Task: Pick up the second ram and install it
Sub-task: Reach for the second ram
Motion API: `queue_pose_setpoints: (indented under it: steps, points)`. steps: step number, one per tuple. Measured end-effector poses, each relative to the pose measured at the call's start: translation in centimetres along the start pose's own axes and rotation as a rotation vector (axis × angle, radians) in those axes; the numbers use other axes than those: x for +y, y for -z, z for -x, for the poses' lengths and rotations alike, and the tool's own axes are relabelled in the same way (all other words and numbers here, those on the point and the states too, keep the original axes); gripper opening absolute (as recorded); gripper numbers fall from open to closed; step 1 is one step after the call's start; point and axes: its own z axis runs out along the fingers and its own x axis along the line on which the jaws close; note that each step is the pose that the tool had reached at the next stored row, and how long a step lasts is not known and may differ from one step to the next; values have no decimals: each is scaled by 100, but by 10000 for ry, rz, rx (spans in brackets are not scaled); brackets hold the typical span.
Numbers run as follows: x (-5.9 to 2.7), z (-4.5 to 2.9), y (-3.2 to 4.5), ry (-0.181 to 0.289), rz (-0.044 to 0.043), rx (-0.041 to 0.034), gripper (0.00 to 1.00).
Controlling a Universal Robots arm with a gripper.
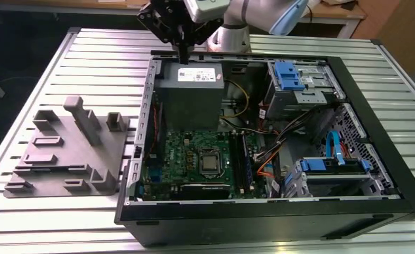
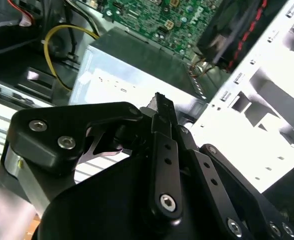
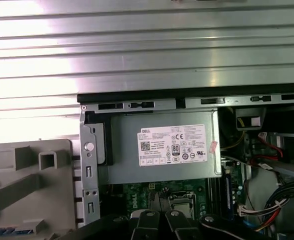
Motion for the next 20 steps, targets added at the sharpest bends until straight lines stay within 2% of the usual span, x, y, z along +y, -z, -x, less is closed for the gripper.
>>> queue_pose_setpoints:
  steps: [6, 20]
  points:
    - [-15, -200, 5, -2, 1, -5, 7]
    - [-55, -730, 19, 0, 3, -29, 7]
